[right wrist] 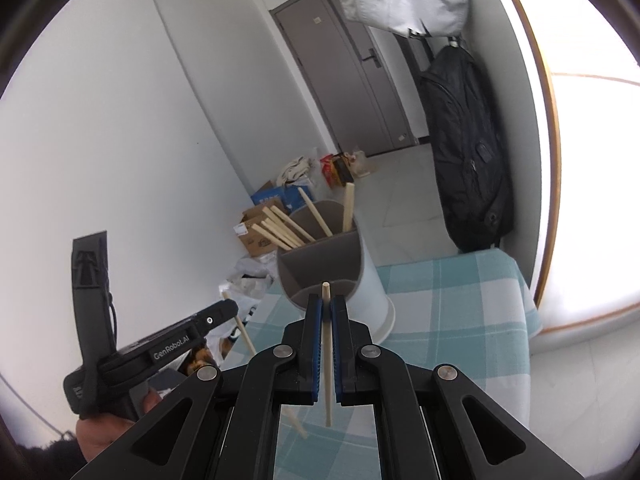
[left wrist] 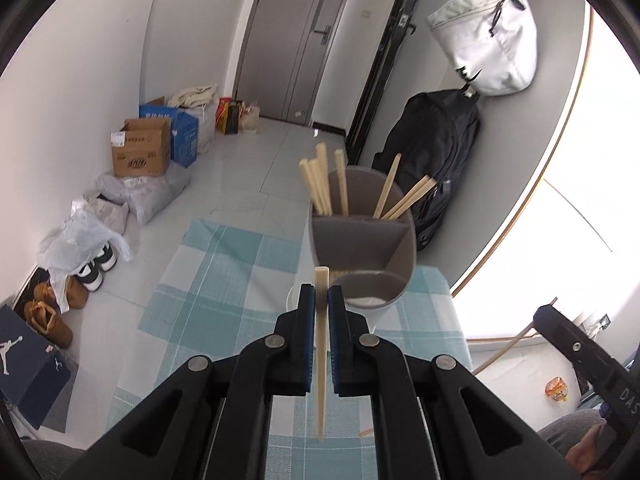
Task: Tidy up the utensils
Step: 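Carry both held chopsticks up over the holder's opening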
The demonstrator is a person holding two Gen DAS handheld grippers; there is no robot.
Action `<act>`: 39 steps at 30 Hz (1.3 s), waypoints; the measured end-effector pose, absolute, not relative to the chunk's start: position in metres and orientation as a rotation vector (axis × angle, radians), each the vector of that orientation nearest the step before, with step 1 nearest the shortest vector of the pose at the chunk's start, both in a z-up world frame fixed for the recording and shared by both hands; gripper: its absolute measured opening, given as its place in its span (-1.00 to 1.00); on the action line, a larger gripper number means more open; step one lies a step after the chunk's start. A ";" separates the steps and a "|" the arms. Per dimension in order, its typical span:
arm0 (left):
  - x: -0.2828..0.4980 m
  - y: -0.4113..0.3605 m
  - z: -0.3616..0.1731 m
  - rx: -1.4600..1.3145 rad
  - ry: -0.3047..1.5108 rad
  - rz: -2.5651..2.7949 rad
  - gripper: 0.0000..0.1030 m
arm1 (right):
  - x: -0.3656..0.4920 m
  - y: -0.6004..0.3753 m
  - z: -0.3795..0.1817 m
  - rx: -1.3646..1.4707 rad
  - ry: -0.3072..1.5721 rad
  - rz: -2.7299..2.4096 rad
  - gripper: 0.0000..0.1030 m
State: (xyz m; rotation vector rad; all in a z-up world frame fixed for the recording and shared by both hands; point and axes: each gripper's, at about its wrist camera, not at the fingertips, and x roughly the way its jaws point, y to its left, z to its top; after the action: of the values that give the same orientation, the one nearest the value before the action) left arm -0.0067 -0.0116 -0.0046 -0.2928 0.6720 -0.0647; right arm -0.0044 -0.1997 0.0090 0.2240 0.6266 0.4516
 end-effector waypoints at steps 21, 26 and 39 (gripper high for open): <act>0.004 -0.016 0.075 -0.258 0.599 -0.153 -0.96 | 0.041 -0.189 0.088 0.145 0.536 0.469 -0.92; 0.012 -0.017 0.109 -0.259 0.565 -0.175 -0.96 | 0.063 -0.186 0.118 0.143 0.498 0.474 -0.92; 0.054 -0.007 0.140 -0.233 0.540 -0.169 -0.96 | 0.133 -0.169 0.152 0.114 0.448 0.465 -0.92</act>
State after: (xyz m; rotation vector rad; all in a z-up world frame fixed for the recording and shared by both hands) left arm 0.0544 -0.0072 0.1398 -0.2328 0.5401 -0.1694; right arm 0.1334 -0.1694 0.1523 0.1144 0.4477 0.4648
